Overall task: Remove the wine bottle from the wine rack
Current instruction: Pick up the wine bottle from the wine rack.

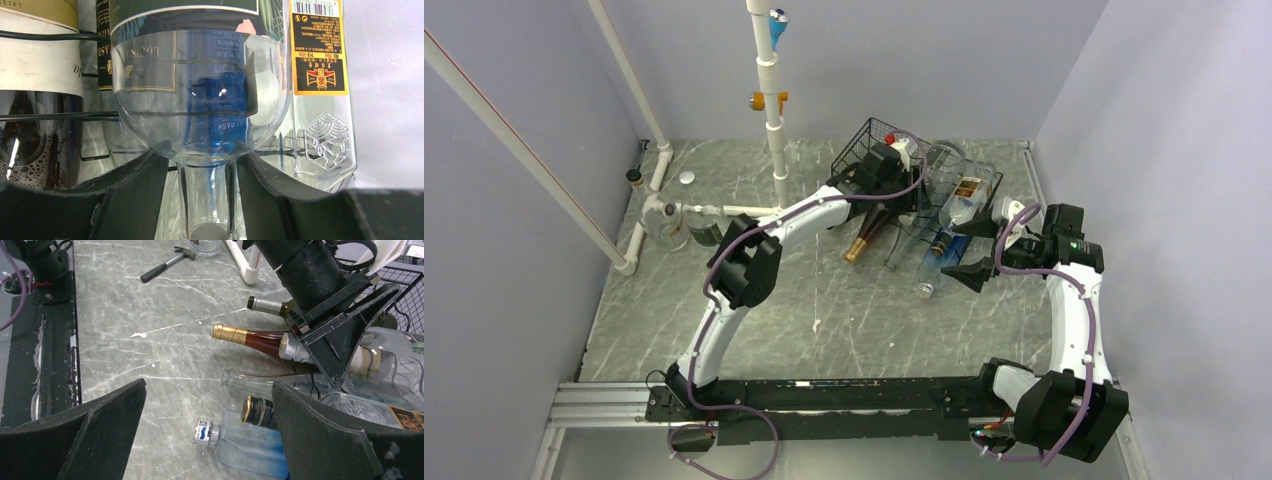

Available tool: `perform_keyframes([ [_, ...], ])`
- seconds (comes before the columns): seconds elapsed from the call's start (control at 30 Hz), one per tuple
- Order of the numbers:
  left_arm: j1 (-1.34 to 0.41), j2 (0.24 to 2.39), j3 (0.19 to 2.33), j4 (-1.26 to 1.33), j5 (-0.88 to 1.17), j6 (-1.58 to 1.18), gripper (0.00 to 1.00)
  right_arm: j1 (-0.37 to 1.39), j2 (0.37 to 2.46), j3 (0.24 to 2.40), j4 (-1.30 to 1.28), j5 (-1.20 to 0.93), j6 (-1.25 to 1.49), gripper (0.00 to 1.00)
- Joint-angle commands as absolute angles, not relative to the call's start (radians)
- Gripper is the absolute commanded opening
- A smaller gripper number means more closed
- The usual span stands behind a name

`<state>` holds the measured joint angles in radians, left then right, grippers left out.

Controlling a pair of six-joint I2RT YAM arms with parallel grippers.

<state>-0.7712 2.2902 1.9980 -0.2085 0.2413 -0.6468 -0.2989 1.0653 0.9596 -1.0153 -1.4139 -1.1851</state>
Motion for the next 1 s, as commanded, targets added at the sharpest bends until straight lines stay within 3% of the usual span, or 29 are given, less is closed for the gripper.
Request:
perform_keyframes([
  [0.0, -0.776, 2.315, 2.054, -0.215, 0.223, -0.627, 0.56, -0.305, 1.055, 0.968, -0.994, -1.433, -1.204, 1.00],
  [0.13, -0.776, 2.324, 2.066, -0.221, 0.227, -0.625, 0.53, -0.305, 1.056, 0.968, -0.995, -1.432, -1.206, 1.00],
  [0.23, -0.776, 2.323, 2.066, -0.221, 0.229, -0.621, 0.45, -0.305, 1.056, 0.968, -0.995, -1.433, -1.207, 1.00],
  [0.47, -0.776, 2.291, 2.045, -0.199, 0.240, -0.603, 0.00, -0.305, 1.055, 0.968, -0.994, -1.431, -1.205, 1.00],
  [0.97, -0.713, 2.082, 1.853, 0.053, 0.289, -0.592, 0.00, -0.307, 1.053, 0.966, -0.992, -1.430, -1.202, 1.00],
])
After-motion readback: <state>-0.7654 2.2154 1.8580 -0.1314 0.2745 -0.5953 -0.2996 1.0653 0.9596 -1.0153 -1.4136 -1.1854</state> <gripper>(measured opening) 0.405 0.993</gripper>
